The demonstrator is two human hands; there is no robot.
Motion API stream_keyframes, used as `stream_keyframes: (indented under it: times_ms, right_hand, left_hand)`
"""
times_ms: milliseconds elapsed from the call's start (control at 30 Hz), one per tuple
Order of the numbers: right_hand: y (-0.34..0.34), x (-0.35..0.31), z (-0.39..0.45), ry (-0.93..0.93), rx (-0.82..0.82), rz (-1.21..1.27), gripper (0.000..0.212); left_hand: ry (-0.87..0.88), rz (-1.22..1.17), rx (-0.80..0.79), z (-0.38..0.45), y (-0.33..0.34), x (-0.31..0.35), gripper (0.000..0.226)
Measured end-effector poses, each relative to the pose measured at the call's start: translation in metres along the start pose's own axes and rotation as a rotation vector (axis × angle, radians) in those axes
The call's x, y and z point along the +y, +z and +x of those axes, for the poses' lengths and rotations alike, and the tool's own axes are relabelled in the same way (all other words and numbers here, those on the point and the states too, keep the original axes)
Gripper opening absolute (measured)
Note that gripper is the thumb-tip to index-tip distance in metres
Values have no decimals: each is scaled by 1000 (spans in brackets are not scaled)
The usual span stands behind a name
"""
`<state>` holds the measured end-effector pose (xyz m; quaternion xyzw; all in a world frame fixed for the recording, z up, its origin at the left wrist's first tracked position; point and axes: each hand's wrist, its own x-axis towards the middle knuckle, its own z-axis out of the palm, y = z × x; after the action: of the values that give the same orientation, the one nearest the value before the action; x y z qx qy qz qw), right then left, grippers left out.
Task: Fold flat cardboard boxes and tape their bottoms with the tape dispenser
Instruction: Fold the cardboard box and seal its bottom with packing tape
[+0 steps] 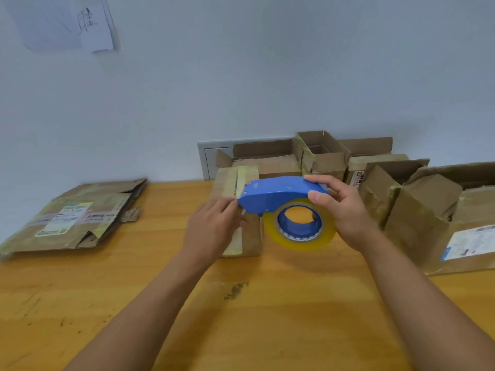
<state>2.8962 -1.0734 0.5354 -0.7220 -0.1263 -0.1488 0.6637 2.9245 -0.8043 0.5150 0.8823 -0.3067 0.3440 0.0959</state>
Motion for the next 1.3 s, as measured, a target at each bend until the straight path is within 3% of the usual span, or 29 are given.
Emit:
stream_keyframes:
  times_ms: [300,700,1067,1300]
  right_hand:
    - [30,3,10,-21,-47,-51,34]
    - [-3,7,10,-4,-98,-114,39]
    - [-36,9,3,-15,-111,-120,41]
    - [-29,-13,22,-24,-278,-327,31]
  left_hand:
    - [-5,29,-56,-12,-1,-30,39]
    - [-124,108,-192,-6,-3,-17,54]
    - [-158,127,-192,-4,-1,-15,45]
    - [-199,150,-239,-3,1,-12,49]
